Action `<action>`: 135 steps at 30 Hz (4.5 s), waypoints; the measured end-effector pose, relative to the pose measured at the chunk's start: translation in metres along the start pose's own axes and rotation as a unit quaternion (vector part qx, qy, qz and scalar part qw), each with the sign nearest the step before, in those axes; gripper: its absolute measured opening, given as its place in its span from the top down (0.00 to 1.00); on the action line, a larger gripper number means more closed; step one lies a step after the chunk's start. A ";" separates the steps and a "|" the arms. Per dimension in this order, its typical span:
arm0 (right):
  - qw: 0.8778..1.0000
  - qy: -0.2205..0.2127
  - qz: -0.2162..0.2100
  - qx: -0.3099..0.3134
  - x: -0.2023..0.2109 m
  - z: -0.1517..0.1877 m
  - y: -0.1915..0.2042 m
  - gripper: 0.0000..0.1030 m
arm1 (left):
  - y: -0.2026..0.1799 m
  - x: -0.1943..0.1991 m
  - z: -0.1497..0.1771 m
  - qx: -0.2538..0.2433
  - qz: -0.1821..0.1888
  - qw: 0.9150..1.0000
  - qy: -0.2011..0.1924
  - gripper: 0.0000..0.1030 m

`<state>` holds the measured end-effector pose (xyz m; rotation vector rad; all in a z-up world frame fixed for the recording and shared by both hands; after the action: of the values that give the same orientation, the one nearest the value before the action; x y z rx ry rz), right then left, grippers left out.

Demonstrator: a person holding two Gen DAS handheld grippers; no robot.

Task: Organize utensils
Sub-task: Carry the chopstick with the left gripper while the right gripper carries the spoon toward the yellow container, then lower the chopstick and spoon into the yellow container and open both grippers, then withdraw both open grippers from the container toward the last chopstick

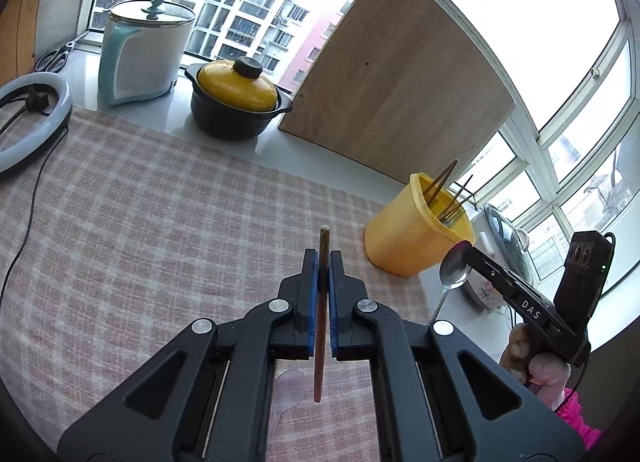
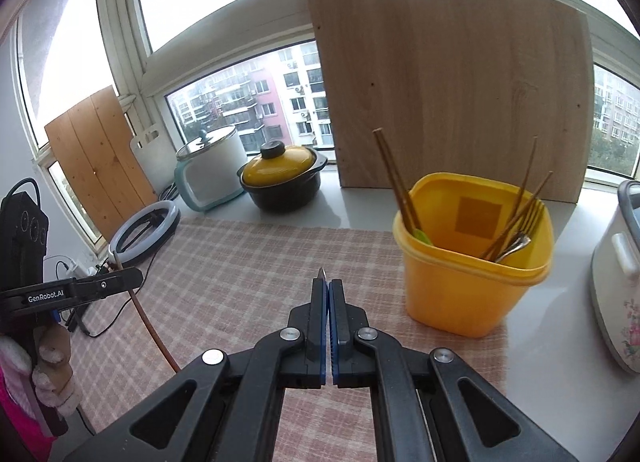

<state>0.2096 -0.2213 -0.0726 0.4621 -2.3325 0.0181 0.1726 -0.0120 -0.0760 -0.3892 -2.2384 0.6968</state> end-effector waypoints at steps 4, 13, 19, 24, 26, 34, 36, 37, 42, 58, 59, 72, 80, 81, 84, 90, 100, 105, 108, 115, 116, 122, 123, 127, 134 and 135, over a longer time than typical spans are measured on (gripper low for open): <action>0.999 -0.021 0.029 -0.014 0.022 -0.005 -0.025 1.00 | -0.021 -0.002 -0.004 -0.019 0.017 1.000 -0.002 0.98; 0.995 -0.058 0.074 -0.026 0.058 -0.020 -0.066 1.00 | -0.070 -0.011 -0.024 -0.046 0.051 0.997 -0.018 0.98; 0.993 -0.076 0.088 -0.026 0.071 -0.032 -0.082 1.00 | -0.103 -0.019 -0.044 -0.064 0.064 0.995 -0.039 0.98; 0.991 -0.090 0.093 -0.019 0.078 -0.044 -0.090 1.00 | -0.129 -0.028 -0.066 -0.082 0.074 0.992 -0.055 0.98; 0.991 -0.096 0.095 -0.016 0.081 -0.050 -0.093 1.00 | -0.140 -0.033 -0.075 -0.086 0.077 0.991 -0.060 0.98; 0.988 -0.119 0.103 -0.005 0.084 -0.074 -0.106 1.00 | -0.181 -0.054 -0.109 -0.111 0.089 0.986 -0.085 0.98; 0.987 -0.123 0.104 -0.003 0.083 -0.080 -0.109 1.00 | -0.191 -0.062 -0.115 -0.120 0.090 0.985 -0.088 0.98; 0.987 -0.125 0.104 -0.001 0.083 -0.083 -0.110 1.00 | -0.195 -0.065 -0.117 -0.123 0.088 0.984 -0.090 0.98; 0.984 -0.136 0.117 0.012 0.078 -0.097 -0.115 1.00 | -0.204 -0.084 -0.130 -0.133 0.076 0.983 -0.097 0.98; 0.972 -0.161 0.166 0.051 0.035 -0.128 -0.118 1.00 | -0.193 -0.159 -0.147 -0.146 0.029 0.987 -0.063 0.98; 0.971 -0.162 0.170 0.053 0.032 -0.128 -0.118 1.00 | -0.193 -0.162 -0.146 -0.149 0.026 0.987 -0.061 0.98; 0.971 -0.140 0.186 0.061 -0.012 -0.114 -0.124 1.00 | -0.186 -0.191 -0.137 -0.162 0.005 0.986 -0.037 0.98; 0.983 -0.108 0.148 0.025 -0.028 -0.091 -0.129 1.00 | -0.188 -0.202 -0.135 -0.170 -0.001 0.985 -0.025 0.98; 0.984 -0.106 0.145 0.023 -0.028 -0.090 -0.129 1.00 | -0.188 -0.205 -0.135 -0.169 -0.001 0.985 -0.022 0.98; 0.986 -0.101 0.135 0.018 -0.028 -0.087 -0.127 1.00 | -0.188 -0.213 -0.134 -0.167 -0.003 0.986 -0.013 0.98; 0.989 -0.091 0.114 0.007 -0.026 -0.080 -0.125 1.00 | -0.189 -0.222 -0.127 -0.174 -0.004 0.985 -0.001 0.98; 0.994 -0.067 0.084 -0.003 -0.030 -0.069 -0.116 0.92 | -0.191 -0.219 -0.121 -0.179 0.007 0.984 0.012 0.80; 0.994 -0.070 0.080 -0.010 -0.024 -0.063 -0.112 0.62 | -0.190 -0.205 -0.121 -0.184 0.010 0.983 0.004 0.79; 0.995 -0.066 0.076 -0.024 -0.022 -0.059 -0.112 0.62 | -0.188 -0.194 -0.122 -0.188 0.009 0.982 -0.001 0.79; 0.993 -0.068 0.071 -0.059 -0.006 -0.049 -0.113 0.48 | -0.176 -0.164 -0.120 -0.193 0.006 0.981 -0.013 0.79; 0.993 -0.071 0.069 -0.063 -0.002 -0.048 -0.111 0.45 | -0.173 -0.159 -0.119 -0.192 0.007 0.981 -0.015 0.79; 0.994 -0.075 0.050 -0.067 0.019 -0.036 -0.098 0.31 | -0.144 -0.121 -0.107 -0.201 -0.006 0.979 -0.020 0.71; 0.994 -0.074 0.046 -0.068 0.022 -0.034 -0.096 0.31 | -0.137 -0.115 -0.104 -0.203 -0.010 0.979 -0.018 0.71; 0.995 -0.064 0.024 -0.072 0.030 -0.024 -0.084 0.23 | -0.104 -0.090 -0.088 -0.205 -0.031 0.978 -0.012 0.71; 0.995 -0.047 0.008 -0.088 0.035 -0.004 -0.069 0.18 | -0.045 -0.052 -0.045 -0.200 -0.070 0.977 0.016 0.71; 0.995 -0.043 0.004 -0.091 0.034 -0.001 -0.067 0.18 | -0.039 -0.049 -0.037 -0.202 -0.077 0.976 0.022 0.71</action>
<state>0.2100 -0.2950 -0.0567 0.3676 -2.3933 -0.2131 0.2301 -0.0528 -0.0597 -0.4160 -2.3337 0.1463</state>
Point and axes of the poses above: each gripper's, at about its wrist camera, not at the fingertips, and x roughly against the way its jaws point, y to its left, z to its underside, the point moved 7 cm from there along -x, roughly the way its jaws point, and after that the axes turned 5 degrees about z, right-handed, at the moved point
